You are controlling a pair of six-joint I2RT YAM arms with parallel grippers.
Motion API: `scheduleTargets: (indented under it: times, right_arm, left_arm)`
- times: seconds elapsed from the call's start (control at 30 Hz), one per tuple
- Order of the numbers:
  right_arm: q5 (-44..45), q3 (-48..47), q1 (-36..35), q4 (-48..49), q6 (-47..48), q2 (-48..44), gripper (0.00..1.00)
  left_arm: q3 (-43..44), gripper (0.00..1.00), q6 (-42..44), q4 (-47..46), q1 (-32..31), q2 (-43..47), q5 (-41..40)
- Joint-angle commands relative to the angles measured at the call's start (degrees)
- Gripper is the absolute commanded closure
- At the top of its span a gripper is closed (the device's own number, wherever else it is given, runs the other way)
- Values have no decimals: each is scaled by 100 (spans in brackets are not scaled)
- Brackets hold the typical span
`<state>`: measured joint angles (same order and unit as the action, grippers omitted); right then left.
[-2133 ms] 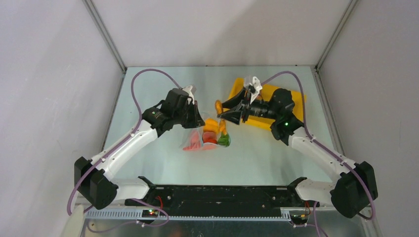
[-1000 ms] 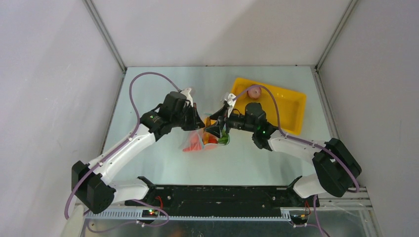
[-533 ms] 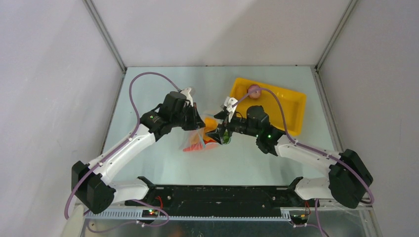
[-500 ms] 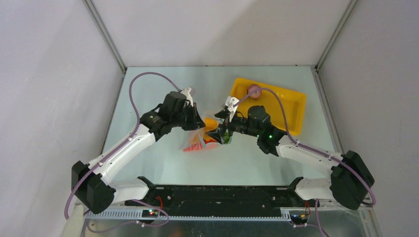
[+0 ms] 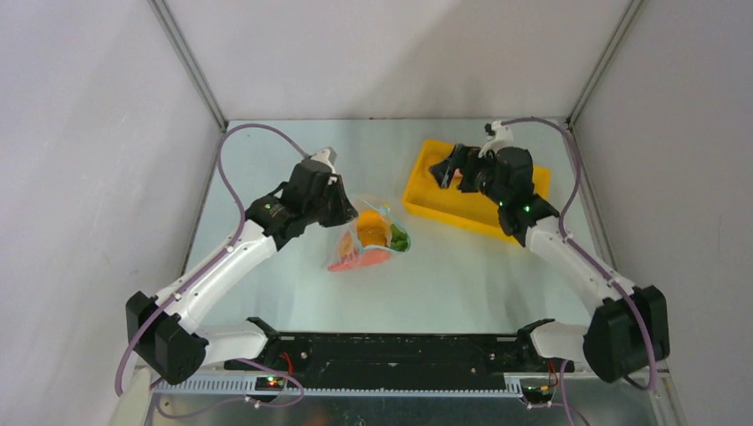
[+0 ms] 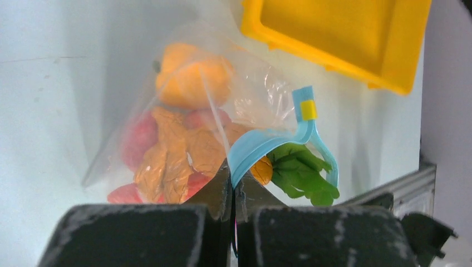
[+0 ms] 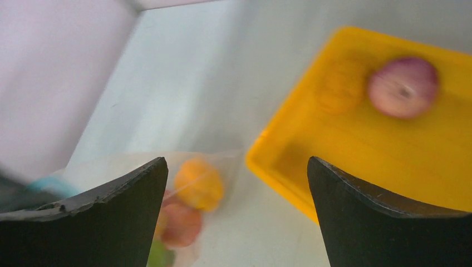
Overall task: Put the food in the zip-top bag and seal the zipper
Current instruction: Pick up the fake vegetable from the bin.
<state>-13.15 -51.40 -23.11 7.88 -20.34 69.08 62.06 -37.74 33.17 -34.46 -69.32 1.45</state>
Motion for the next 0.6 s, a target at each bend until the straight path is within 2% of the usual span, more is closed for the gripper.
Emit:
scheduleTargets:
  times: [0.0,0.1,0.3,0.43,0.57]
  right_arm:
    - [1874,-1041,331,-1783,-805,869,1]
    - [2393,-1646,443,-2405,-740,1509,1]
    - [2586,-2832,742,-2580,-899,2876,0]
    - [2719,-3866,756,-3056,-976,4037,1]
    - [2874,-4574,757,-3228,-1117,4691,0]
  left_arm:
    - [603,100,-514,290,124,42,-1259]
    - [752,100,-612,339,123,35,-1665]
    - [1125,100,-599,636,132,-216,-1975]
    - [1110,100,-640,624,133,-427,-1900]
    - [1077,100,-679,579,130,-707,-1658]
